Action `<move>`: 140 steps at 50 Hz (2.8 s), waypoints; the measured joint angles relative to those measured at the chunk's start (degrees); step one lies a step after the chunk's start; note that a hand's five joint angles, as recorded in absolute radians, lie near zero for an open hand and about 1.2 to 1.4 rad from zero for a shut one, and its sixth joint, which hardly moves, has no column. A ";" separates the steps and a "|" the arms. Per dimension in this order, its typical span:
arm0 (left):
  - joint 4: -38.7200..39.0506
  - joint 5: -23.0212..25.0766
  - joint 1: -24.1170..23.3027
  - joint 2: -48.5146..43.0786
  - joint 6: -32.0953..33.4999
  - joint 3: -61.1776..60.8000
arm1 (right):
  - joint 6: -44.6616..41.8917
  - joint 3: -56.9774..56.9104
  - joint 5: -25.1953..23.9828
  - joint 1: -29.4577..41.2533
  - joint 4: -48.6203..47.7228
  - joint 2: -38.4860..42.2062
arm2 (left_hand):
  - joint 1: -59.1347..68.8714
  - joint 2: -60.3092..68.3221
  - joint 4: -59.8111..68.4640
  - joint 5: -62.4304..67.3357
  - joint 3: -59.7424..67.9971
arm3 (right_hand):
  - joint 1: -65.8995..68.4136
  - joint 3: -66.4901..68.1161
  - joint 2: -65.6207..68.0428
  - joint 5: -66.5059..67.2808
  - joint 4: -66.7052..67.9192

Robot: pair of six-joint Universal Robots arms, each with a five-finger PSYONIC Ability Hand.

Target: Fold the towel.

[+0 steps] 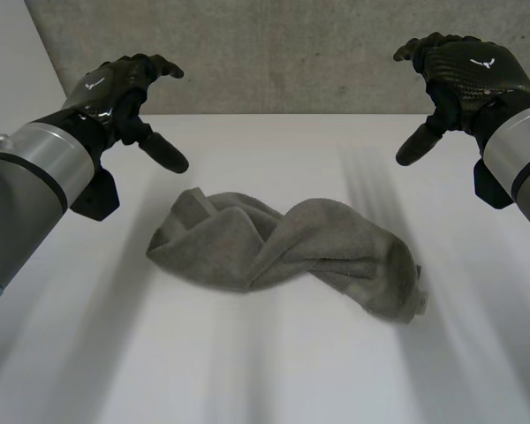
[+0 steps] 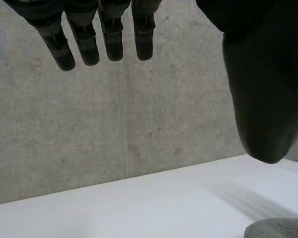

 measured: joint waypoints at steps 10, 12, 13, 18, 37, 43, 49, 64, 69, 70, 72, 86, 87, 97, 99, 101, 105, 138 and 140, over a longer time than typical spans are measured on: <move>5.46 2.84 0.50 -7.43 0.91 0.35 | -1.23 -1.25 -9.78 -0.56 0.05 5.20 | 0.00 0.00 0.00 -0.03 0.00 | -0.26 0.00 0.00 0.00 0.00; 6.43 4.70 0.62 -9.89 1.99 0.56 | -1.91 -1.70 -12.87 -0.80 0.16 7.71 | 0.00 0.00 0.00 0.00 0.00 | -0.26 0.00 -0.01 0.00 0.00; 6.76 5.50 0.68 -10.82 2.51 0.68 | -2.23 -1.87 -13.91 -0.89 0.17 8.69 | 0.00 0.00 0.00 0.00 0.00 | -0.26 0.00 -0.01 0.00 0.00; 7.98 11.10 1.45 -17.55 7.49 1.67 | -5.56 -3.31 -18.35 -1.57 0.02 16.42 | 0.00 0.00 0.00 0.00 0.00 | -0.26 0.00 -0.01 0.00 0.00; 7.99 15.48 1.17 -37.10 22.95 12.47 | -8.65 -13.97 -16.79 -0.79 -5.01 40.38 | 48.66 52.26 0.00 52.75 0.00 | 20.45 0.00 20.89 22.28 0.00; 6.13 15.45 0.91 -36.57 24.89 12.50 | -8.68 -15.31 -15.63 0.10 -4.29 40.94 | 54.67 58.31 0.00 61.07 0.00 | 51.49 0.00 51.44 51.43 0.00; 0.11 15.58 1.33 -30.51 25.39 9.18 | -9.14 -11.10 -16.69 -1.38 -0.88 32.40 | 54.74 58.35 0.00 61.28 0.00 | 60.85 0.00 58.61 61.03 0.00; -3.19 15.19 4.61 -20.36 24.91 6.45 | -28.44 -11.62 -25.22 -4.05 17.06 22.78 | 54.95 58.61 0.00 61.28 0.00 | 60.86 0.00 58.65 61.09 0.00; 5.15 13.60 3.77 -23.52 23.69 13.03 | -29.11 -22.69 -22.09 -2.18 10.52 27.58 | 54.96 58.65 0.00 61.28 0.00 | 60.87 0.00 58.66 61.09 0.00; 6.71 13.19 3.63 -23.57 23.32 13.61 | -28.98 -23.76 -21.40 -1.84 9.03 27.87 | 54.96 58.66 0.00 61.29 0.00 | 60.88 0.00 58.66 61.09 0.00; 13.31 11.38 3.04 -22.86 21.47 15.18 | -28.06 -26.70 -17.98 -0.31 2.15 27.74 | 54.96 58.72 0.00 61.29 0.00 | 60.88 0.00 58.94 61.09 0.00; 46.50 7.65 3.00 -1.56 8.93 -1.76 | -20.78 -9.01 -12.29 3.35 -23.19 8.19 | 55.80 59.00 0.00 61.72 0.00 | 60.95 0.00 59.02 61.57 0.00; 46.65 8.25 3.19 -0.84 8.77 -4.25 | -21.54 -6.41 -13.83 3.03 -22.82 7.50 | 56.06 59.00 0.00 61.77 0.00 | 60.96 0.00 59.21 61.55 0.00; 41.97 13.99 5.64 -0.79 10.17 -26.05 | -36.48 17.75 -27.12 -3.83 -21.12 5.83 | 56.26 59.19 0.00 61.78 0.00 | 60.92 0.00 59.23 61.58 0.00; 41.16 14.54 5.84 -1.43 10.47 -29.22 | -38.93 21.76 -28.14 -5.26 -21.27 6.39 | 56.27 59.19 0.00 61.78 0.00 | 56.74 0.00 55.88 57.57 0.00; 40.20 14.80 5.72 -2.43 10.66 -31.45 | -40.32 24.48 -28.47 -6.22 -21.55 7.09 | 56.27 59.19 0.00 61.77 0.00 | 47.49 0.00 47.27 49.13 0.00; 37.46 14.80 4.91 -4.63 10.85 -33.50 | -41.56 27.94 -27.76 -7.33 -22.04 8.89 | 36.67 38.80 0.00 42.61 0.00 | 28.15 0.00 27.89 29.08 0.00; 17.43 19.07 3.53 -6.66 18.01 -28.50 | -16.36 21.77 -19.13 -7.50 -4.21 10.49 | 11.45 13.79 0.00 13.04 0.00 | 0.28 0.00 0.16 0.00 0.00; 15.23 20.43 3.61 -6.88 20.24 -27.53 | -16.60 21.46 -19.12 -7.58 -3.08 10.53 | 11.45 13.79 0.00 13.05 0.00 | 0.28 0.00 0.16 0.00 0.00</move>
